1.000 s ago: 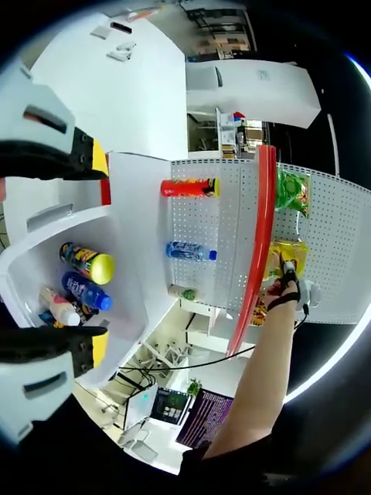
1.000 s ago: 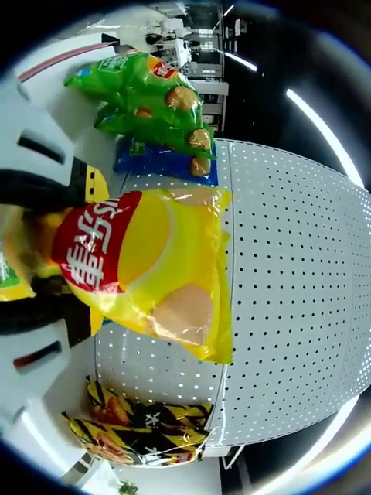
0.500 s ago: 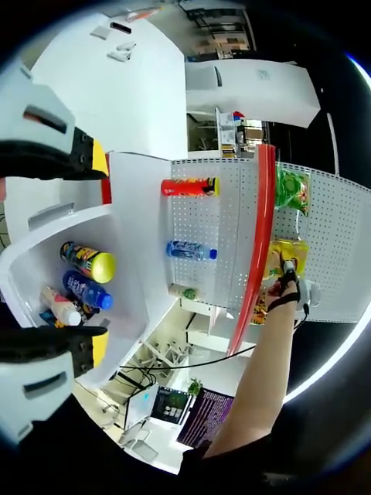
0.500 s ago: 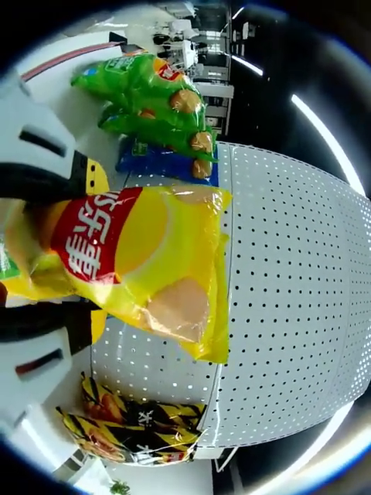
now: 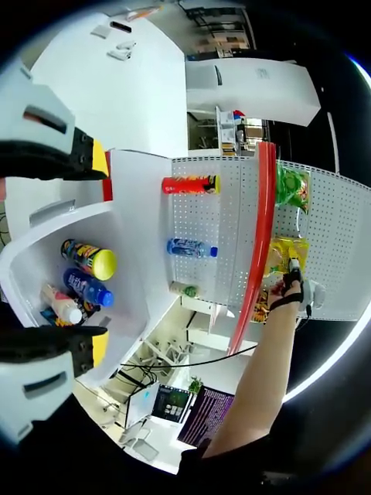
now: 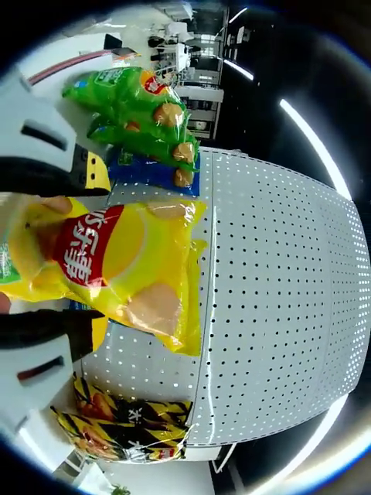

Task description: Place the items from the shopping basket onto the snack and drink counter

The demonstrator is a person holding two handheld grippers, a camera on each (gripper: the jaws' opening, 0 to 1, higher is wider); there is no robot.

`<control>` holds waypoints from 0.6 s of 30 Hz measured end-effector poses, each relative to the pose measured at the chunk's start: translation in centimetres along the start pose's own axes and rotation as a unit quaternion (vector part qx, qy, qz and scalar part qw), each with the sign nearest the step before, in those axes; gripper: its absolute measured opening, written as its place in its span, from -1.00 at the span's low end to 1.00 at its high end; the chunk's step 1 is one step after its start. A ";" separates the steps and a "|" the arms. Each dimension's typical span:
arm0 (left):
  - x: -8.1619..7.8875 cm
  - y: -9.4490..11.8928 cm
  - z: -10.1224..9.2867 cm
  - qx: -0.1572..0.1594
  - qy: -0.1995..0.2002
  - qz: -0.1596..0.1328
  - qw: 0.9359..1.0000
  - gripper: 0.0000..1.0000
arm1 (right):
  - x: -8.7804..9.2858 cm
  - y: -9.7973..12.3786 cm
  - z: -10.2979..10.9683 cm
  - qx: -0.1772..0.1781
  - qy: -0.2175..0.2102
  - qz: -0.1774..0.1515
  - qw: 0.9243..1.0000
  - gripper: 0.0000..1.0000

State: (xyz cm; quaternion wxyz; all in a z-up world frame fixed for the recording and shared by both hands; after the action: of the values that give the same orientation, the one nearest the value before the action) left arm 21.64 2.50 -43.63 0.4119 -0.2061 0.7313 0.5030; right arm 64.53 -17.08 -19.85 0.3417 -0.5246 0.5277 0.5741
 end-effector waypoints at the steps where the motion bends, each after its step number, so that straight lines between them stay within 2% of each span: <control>1: 0.0 0.0 -0.1 0.001 -0.001 0.000 1.000 0.51 | 0.1 0.1 -0.1 -0.001 -0.001 0.002 1.000 0.13; 6: -0.1 -0.2 -0.5 0.006 -0.004 -0.001 1.000 0.51 | 0.7 0.9 -0.2 -0.009 -0.007 0.003 1.000 0.13; 18: -0.7 -1.4 -1.7 0.025 -0.019 0.007 0.999 0.51 | 0.9 3.3 0.0 -0.043 -0.002 -0.017 0.999 0.13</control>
State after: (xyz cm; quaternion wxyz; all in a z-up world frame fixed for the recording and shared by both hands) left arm 22.33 0.33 -43.61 0.4270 -0.1814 0.7371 0.4914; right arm 61.24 -17.92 -19.94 0.3298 -0.5469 0.4926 0.5911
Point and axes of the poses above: the point that each gripper's makers call its tool centre point, and the gripper's own axes: y roughly backward along the fingers, z roughly to its left, x roughly out of its underside, the point moved 3 cm from there along y, roughly backward along the fingers, and after that the axes turned 13 degrees about z, right-handed, at the moved point
